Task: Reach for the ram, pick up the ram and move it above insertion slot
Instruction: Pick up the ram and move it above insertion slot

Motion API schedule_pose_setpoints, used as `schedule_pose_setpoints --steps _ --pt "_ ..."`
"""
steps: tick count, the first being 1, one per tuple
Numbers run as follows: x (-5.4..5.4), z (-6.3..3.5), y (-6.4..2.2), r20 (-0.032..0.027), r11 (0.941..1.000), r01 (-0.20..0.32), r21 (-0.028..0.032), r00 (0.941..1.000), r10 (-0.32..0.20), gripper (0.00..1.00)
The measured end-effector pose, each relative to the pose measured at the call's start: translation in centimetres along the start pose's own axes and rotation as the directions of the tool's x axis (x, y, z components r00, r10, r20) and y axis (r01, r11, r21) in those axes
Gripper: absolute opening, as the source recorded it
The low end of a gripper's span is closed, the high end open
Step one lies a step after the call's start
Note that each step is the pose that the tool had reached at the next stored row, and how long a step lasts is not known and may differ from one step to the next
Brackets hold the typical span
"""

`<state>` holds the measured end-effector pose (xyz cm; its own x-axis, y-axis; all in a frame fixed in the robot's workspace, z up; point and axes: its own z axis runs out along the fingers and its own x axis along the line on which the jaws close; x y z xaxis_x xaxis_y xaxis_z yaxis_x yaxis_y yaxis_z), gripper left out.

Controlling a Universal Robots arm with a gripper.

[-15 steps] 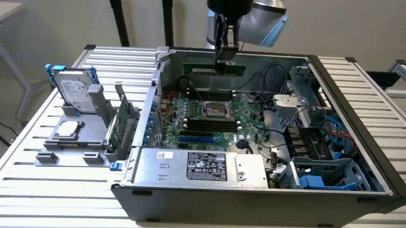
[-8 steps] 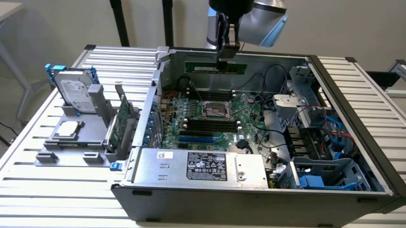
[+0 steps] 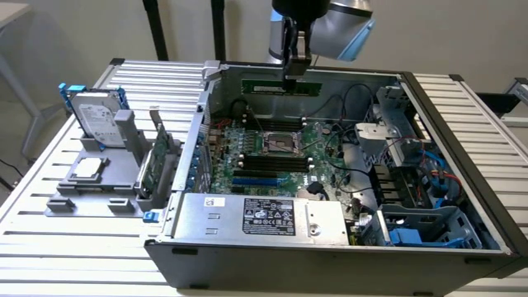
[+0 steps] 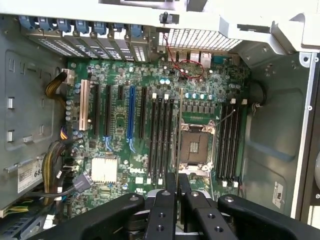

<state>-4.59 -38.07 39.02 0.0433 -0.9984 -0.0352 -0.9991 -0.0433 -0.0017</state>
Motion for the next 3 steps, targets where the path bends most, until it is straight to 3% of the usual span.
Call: schedule_pose_setpoints --steps 3 --pt "0.0 0.0 0.0 -0.0001 1.0 0.0 -0.0001 1.0 0.0 0.14"
